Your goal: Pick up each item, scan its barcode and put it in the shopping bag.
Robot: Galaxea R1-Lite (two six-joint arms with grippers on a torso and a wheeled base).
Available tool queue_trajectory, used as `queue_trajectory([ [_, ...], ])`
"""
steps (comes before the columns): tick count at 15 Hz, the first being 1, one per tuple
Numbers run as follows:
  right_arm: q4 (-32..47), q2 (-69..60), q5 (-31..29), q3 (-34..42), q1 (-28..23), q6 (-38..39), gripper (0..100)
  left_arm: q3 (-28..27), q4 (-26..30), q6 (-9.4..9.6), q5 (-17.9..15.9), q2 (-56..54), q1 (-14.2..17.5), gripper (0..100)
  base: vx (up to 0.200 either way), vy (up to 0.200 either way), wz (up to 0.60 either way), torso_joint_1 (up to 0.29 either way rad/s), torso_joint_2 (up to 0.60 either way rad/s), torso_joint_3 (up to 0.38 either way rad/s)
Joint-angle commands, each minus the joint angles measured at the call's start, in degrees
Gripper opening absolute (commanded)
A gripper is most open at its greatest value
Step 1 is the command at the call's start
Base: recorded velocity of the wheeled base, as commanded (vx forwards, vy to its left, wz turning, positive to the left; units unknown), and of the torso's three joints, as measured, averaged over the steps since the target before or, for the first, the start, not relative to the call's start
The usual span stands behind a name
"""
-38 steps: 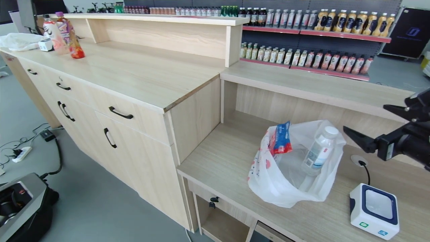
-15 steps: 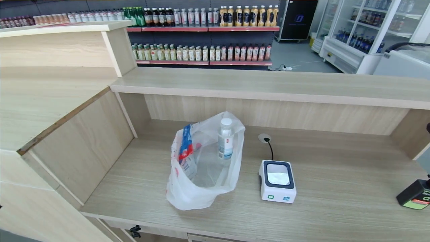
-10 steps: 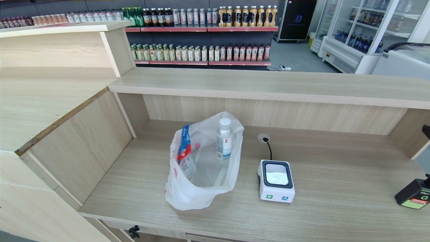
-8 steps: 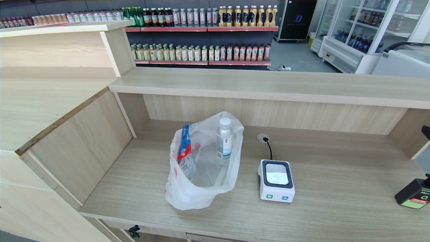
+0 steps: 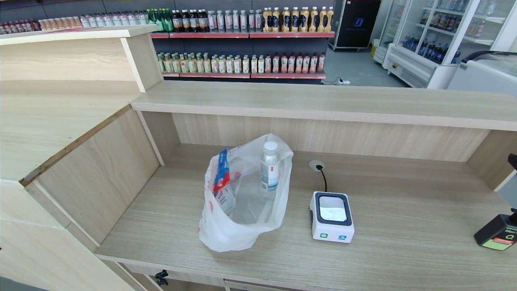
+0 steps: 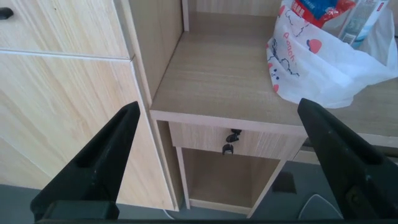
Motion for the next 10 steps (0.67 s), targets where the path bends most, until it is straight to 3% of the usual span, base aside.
queue_trajectory([
  [1, -0.02, 0.16, 0.04, 0.11, -0.01, -0.01, 100, 0.0, -0.02, 0.06, 0.02, -0.02, -0.02, 100, -0.2, 0.0, 0.0, 0.002, 0.0, 0.002],
  [6, -0.11, 0.25, -0.05, -0.33, -0.8, -0.1, 100, 0.0, -0.02, -0.2, 0.02, -0.02, -0.02, 100, -0.2, 0.0, 0.0, 0.001, 0.0, 0.0],
  [9, -0.2, 2.09, -0.14, -1.91, -3.96, -0.01, 100, 0.0, -0.02, -0.38, 0.02, -0.02, -0.02, 100, -0.2, 0.2, 0.0, -0.001, 0.0, 0.004],
  [10, -0.29, 2.79, -0.05, -2.35, -4.75, -0.01, 100, 0.0, -0.02, -0.12, 0.02, -0.02, -0.02, 100, 0.0, 0.0, 0.0, 0.0, 0.0, 0.0],
])
